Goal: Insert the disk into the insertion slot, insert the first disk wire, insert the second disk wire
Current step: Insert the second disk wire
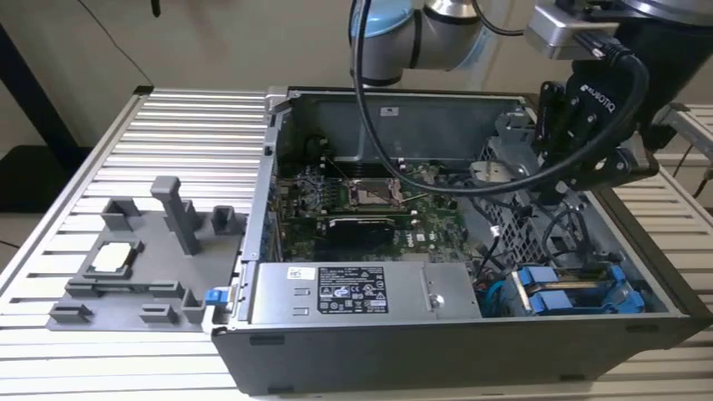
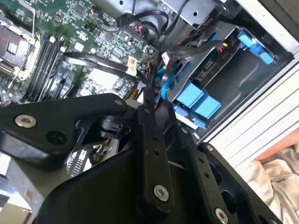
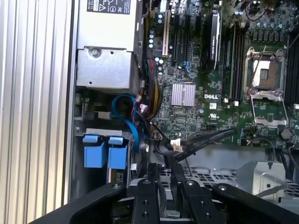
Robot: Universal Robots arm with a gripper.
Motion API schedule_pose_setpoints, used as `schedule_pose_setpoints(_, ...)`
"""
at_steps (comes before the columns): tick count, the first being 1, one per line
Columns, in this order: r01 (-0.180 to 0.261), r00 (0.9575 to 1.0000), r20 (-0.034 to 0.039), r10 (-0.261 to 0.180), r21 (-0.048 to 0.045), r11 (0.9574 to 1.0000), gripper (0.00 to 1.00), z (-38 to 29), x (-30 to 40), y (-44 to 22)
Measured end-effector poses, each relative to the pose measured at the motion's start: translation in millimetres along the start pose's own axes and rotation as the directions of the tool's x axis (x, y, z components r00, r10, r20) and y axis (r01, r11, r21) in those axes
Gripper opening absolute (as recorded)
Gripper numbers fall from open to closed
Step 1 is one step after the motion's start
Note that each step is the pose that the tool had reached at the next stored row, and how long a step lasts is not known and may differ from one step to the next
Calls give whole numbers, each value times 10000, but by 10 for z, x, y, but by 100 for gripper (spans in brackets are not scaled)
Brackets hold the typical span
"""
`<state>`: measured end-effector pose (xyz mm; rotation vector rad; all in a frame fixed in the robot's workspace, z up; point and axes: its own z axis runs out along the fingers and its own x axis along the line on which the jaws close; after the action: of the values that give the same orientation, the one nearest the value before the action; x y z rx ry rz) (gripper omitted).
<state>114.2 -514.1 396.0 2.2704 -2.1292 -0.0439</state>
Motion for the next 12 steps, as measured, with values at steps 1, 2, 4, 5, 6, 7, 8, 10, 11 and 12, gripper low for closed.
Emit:
schedule_pose_setpoints(1,60,10000,-7,-60,46,10000,27,1,0,4)
schedule_pose_setpoints(2,96,10000,-14,-96,105,9999,27,2,-1,12)
schedule_pose_setpoints(4,128,9999,-26,-127,230,9997,27,6,-3,41)
schedule_pose_setpoints(5,142,9999,-32,-141,292,9995,27,6,-4,57)
schedule_pose_setpoints(6,161,9999,-39,-159,368,9992,27,8,-5,68)
schedule_pose_setpoints(7,188,9998,-46,-186,450,9988,27,12,-5,75)
schedule_pose_setpoints(8,220,9997,-53,-217,526,9984,27,18,-6,82)
schedule_pose_setpoints(10,278,9996,-80,-273,635,9976,27,34,-12,97)
schedule_pose_setpoints(11,311,9995,-103,-305,650,9974,27,44,-17,105)
schedule_pose_setpoints(12,349,9993,-125,-341,662,9972,27,55,-23,113)
